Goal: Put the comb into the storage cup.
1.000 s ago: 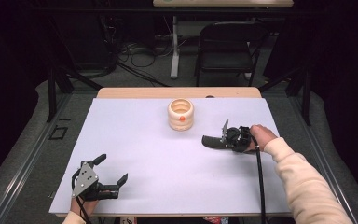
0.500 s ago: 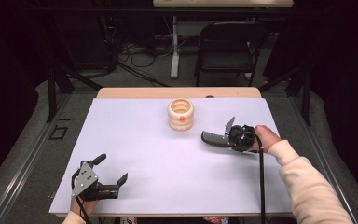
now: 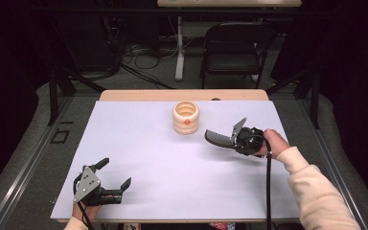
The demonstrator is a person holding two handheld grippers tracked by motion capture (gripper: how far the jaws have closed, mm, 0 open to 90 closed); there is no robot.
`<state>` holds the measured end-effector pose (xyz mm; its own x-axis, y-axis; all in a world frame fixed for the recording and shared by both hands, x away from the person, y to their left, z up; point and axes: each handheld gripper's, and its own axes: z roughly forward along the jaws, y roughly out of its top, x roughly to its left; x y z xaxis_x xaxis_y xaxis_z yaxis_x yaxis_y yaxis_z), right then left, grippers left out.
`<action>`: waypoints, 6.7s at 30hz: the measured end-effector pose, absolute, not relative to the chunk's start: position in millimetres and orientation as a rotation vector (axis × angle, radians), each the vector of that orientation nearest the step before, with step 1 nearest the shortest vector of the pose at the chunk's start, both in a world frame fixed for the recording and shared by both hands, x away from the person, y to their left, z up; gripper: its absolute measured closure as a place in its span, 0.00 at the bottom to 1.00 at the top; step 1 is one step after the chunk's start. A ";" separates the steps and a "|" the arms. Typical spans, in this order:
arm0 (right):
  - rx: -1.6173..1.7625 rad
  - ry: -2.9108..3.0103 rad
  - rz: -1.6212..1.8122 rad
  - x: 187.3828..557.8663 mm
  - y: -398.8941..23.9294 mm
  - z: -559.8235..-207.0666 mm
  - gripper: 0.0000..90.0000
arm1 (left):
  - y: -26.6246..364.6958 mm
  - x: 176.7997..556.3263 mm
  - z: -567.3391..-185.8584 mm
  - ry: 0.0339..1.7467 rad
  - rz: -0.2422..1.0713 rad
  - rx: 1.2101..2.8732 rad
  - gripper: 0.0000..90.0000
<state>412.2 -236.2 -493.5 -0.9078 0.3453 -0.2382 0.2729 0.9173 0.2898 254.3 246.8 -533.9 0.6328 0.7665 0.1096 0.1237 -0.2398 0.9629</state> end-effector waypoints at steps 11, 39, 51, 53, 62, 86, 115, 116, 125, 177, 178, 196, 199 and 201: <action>0.538 2.745 0.510 407.9 -239.6 -490.4 0.81 | 246.9 254.3 -533.9 0.732 0.717 1.734 0.00; 0.631 2.634 0.752 396.3 -237.3 -490.3 0.81 | 247.1 254.1 -533.8 0.737 0.718 1.731 0.00; 0.658 2.588 0.872 392.9 -236.3 -494.8 0.81 | 246.8 254.5 -533.9 0.735 0.717 1.734 0.00; 0.660 2.582 0.888 392.4 -236.6 -495.1 0.81 | 246.6 254.5 -533.9 0.732 0.716 1.737 0.00; 0.670 2.554 0.950 390.3 -232.6 -495.1 0.81 | 246.3 254.6 -534.1 0.731 0.714 1.736 0.00; 0.705 2.467 1.077 386.9 -229.8 -494.2 0.81 | 246.4 255.2 -534.5 0.730 0.711 1.737 0.00; 0.732 2.363 1.159 386.6 -220.6 -490.2 0.81 | 246.3 255.5 -534.5 0.732 0.713 1.739 0.00; 0.735 2.361 1.161 386.9 -220.2 -490.2 0.81 | 246.3 255.6 -534.6 0.733 0.711 1.740 0.00; 0.746 2.330 1.180 385.7 -216.9 -485.6 0.81 | 246.5 255.3 -534.8 0.740 0.716 1.741 0.00; 0.758 2.257 1.236 413.2 -192.8 -459.0 0.81 | 247.0 256.3 -534.8 0.735 0.715 1.737 0.00; 0.758 2.254 1.237 414.3 -192.0 -458.4 0.81 | 247.0 256.3 -534.8 0.735 0.716 1.737 0.00; 0.774 2.247 1.248 432.8 -179.2 -460.1 0.81 | 247.0 256.2 -534.8 0.736 0.715 1.735 0.00; 0.780 2.248 1.251 435.6 -176.6 -460.7 0.81 | 246.9 256.3 -534.8 0.736 0.715 1.735 0.00; 0.778 2.246 1.253 437.3 -175.4 -460.6 0.81 | 246.9 256.3 -534.8 0.736 0.715 1.736 0.00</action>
